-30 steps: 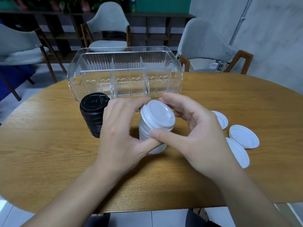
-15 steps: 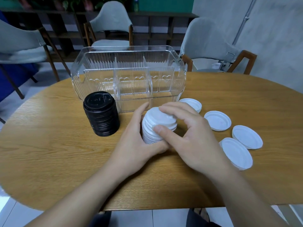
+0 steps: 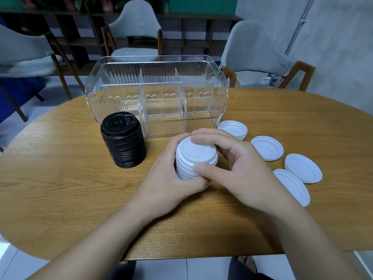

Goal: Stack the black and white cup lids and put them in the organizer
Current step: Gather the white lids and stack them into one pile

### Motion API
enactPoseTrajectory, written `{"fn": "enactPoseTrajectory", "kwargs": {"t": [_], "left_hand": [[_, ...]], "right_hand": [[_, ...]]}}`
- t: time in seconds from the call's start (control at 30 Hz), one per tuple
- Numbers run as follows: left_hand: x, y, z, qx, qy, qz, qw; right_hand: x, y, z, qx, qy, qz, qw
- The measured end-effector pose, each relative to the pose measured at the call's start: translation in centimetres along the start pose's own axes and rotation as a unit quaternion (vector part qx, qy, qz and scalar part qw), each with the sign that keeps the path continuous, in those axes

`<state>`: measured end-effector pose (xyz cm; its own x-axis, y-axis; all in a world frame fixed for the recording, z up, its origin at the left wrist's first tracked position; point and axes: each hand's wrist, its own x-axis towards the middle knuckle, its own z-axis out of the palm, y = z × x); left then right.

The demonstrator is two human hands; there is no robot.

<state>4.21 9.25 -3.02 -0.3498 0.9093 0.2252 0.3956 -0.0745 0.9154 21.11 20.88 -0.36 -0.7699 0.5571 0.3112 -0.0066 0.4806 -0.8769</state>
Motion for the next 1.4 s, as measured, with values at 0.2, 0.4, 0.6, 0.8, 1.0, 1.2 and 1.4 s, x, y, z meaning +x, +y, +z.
{"fn": "enactPoseTrajectory", "kwargs": {"t": [0.2, 0.4, 0.6, 0.8, 1.0, 1.2, 1.4], "left_hand": [[0.0, 0.0, 0.1, -0.004, 0.008, 0.007, 1.000], [0.1, 0.0, 0.0, -0.019, -0.011, 0.011, 1.000], [0.0, 0.0, 0.0, -0.022, -0.014, 0.011, 1.000], [0.1, -0.1, 0.2, -0.001, 0.018, 0.003, 1.000], [0.1, -0.2, 0.0, -0.004, 0.006, 0.001, 1.000], [0.2, -0.1, -0.1, -0.004, -0.003, 0.008, 1.000], [0.1, 0.0, -0.1, -0.002, 0.005, 0.008, 1.000]], "right_hand": [[-0.2, 0.3, 0.1, 0.016, 0.010, 0.012, 1.000], [-0.3, -0.4, 0.0, 0.003, -0.013, 0.026, 1.000], [-0.3, -0.4, -0.2, 0.004, -0.006, 0.028, 1.000], [-0.4, -0.1, 0.9, -0.017, 0.058, 0.038, 0.997], [-0.5, 0.2, 0.4, 0.037, 0.030, 0.044, 0.998], [-0.4, 0.3, 0.5, 0.066, 0.052, 0.048, 0.995], [-0.2, 0.3, 0.4, 0.008, 0.052, 0.052, 0.997]]}}
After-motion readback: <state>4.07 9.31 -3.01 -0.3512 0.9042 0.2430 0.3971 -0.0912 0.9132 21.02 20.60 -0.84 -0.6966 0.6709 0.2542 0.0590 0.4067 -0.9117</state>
